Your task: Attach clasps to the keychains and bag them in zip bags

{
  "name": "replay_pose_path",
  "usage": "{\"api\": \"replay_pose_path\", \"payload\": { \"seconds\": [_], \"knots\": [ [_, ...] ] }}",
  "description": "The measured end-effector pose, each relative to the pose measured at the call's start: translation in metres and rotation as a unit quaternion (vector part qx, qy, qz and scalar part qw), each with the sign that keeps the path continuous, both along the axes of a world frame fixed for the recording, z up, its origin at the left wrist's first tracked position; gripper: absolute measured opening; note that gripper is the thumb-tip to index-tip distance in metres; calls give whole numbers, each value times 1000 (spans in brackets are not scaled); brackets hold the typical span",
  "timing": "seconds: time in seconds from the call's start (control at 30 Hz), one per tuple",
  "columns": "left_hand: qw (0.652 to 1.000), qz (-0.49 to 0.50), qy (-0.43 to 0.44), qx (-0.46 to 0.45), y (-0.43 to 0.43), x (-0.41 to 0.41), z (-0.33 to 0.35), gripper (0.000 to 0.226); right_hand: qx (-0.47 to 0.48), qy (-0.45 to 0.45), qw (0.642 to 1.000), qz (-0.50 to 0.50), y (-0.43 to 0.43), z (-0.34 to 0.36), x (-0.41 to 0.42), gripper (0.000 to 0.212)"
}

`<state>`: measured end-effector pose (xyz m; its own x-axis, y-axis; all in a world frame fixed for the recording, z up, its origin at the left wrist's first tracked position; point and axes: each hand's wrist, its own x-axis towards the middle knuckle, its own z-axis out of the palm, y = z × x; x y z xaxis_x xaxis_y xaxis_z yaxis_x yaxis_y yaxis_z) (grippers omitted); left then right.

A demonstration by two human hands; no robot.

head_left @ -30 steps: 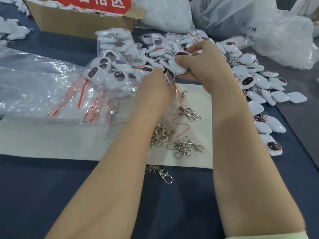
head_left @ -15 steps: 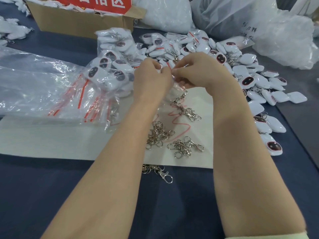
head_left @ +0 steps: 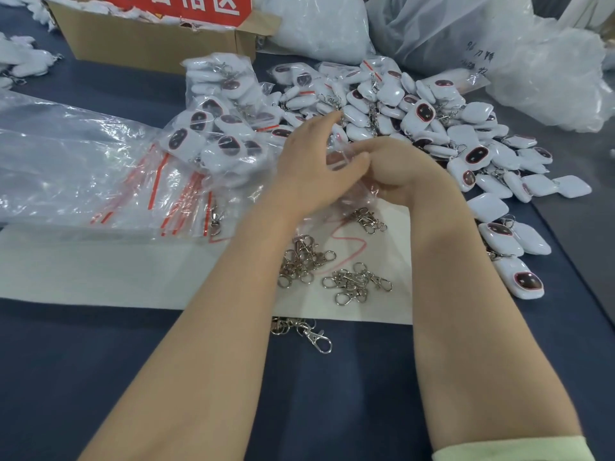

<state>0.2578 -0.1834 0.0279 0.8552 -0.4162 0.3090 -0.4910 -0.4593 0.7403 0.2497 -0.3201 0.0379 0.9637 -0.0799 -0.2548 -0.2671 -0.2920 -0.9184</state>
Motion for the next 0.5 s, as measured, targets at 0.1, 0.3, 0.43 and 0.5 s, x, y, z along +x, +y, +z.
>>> {"api": "replay_pose_path", "payload": {
  "seconds": [0.1,0.3,0.43,0.5],
  "knots": [
    [996,-39,28,79,5,3,-8,97,21,17,1000,10,-2,-4,0,29],
    [987,-38,46,147,1,0,-13,131,34,8,999,39,-2,2,-6,20],
    [989,-34,32,141,1,1,-12,132,26,16,999,35,1,4,-9,22],
    [992,-21,16,125,0,2,-11,126,-3,20,1000,22,2,5,-8,23]
  ]
}}
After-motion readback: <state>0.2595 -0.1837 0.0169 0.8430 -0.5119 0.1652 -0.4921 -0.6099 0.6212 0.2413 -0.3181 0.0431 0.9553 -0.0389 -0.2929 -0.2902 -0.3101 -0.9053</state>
